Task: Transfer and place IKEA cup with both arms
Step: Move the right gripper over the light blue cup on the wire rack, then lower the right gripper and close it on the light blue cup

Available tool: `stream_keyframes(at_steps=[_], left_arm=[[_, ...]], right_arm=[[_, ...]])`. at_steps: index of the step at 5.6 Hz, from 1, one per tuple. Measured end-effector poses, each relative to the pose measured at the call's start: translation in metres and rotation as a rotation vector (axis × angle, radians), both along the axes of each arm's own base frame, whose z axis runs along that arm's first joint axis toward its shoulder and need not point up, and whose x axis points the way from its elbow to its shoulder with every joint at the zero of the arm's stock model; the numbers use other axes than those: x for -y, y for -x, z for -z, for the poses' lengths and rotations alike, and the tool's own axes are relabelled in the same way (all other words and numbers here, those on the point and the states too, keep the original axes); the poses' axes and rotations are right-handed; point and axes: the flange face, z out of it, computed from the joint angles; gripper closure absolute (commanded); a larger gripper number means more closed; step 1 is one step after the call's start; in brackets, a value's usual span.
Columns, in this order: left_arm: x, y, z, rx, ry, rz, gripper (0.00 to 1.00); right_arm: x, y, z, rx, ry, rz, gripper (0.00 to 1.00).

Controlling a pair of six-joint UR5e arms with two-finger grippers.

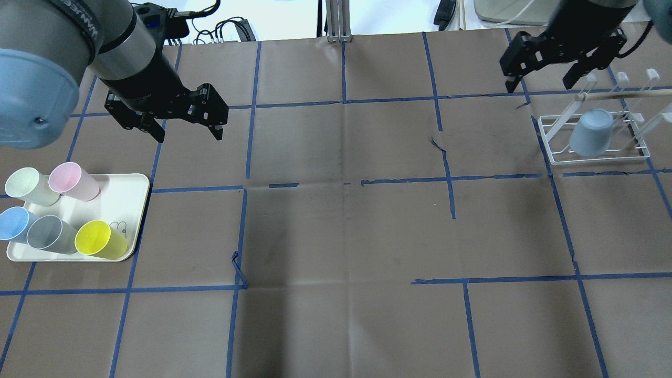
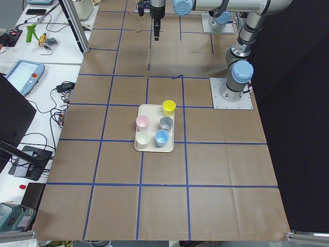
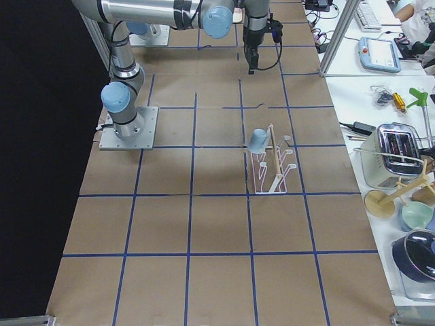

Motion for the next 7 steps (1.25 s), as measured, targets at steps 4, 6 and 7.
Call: stream_keyframes(at_steps=[4, 6, 7], left_arm=[[-0.001, -0.001, -0.002, 0.000, 0.005, -0.001, 0.01], [-0.001, 0.000, -0.001, 0.000, 0.005, -0.002, 0.01], [-0.001, 0.000, -0.001, 0.000, 0.005, -0.001, 0.01]], right_arm=[[0.051, 0.134, 0.078, -0.075, 0.003, -0.141, 0.00], [0.041, 0.131, 0.139, -0.103, 0.040, -0.108, 0.00], [0.034, 0.128, 0.160, -0.110, 0.050, -0.103, 0.00]])
